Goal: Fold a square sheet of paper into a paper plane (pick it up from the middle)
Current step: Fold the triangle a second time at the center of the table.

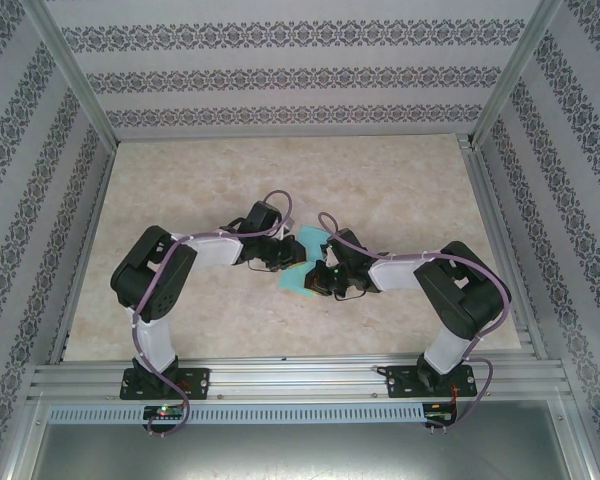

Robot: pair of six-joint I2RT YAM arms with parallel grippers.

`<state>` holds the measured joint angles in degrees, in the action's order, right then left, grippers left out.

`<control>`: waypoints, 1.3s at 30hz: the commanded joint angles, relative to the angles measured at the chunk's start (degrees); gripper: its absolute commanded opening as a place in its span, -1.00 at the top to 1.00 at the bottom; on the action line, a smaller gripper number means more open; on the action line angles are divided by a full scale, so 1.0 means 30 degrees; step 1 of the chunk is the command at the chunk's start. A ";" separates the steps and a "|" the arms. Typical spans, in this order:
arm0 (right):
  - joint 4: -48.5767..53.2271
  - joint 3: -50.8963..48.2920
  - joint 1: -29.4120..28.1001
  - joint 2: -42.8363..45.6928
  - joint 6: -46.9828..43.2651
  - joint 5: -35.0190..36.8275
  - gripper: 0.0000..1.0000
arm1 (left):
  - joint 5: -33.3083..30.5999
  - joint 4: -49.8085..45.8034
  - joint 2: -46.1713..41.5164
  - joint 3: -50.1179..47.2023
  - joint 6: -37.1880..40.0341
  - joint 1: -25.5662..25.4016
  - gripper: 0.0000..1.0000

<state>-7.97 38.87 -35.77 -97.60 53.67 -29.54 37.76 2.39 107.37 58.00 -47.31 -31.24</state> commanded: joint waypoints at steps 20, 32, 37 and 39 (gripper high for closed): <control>0.5570 -0.0477 -0.0045 -0.0279 -0.1806 0.2724 1.00 | -0.0886 0.0696 0.2290 0.0065 0.0623 0.1159 0.71; 0.5071 -0.0481 0.0219 -0.0576 -0.2513 0.1352 1.00 | -0.0376 -0.0400 0.2705 0.1095 0.1590 0.3207 0.70; 0.5116 -0.0222 0.0240 -0.0656 -0.2798 0.1036 1.00 | 0.0086 -0.1691 0.2088 0.1924 0.2359 0.3527 0.67; 0.5088 -0.0054 0.0274 -0.0682 -0.2802 0.1029 1.00 | 0.0380 -0.2188 0.1352 0.1999 0.2637 0.3513 0.66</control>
<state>-3.22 40.32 -35.35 -96.92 47.11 -28.82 39.88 0.34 113.89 62.63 -42.96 -21.54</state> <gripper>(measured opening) 0.055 0.168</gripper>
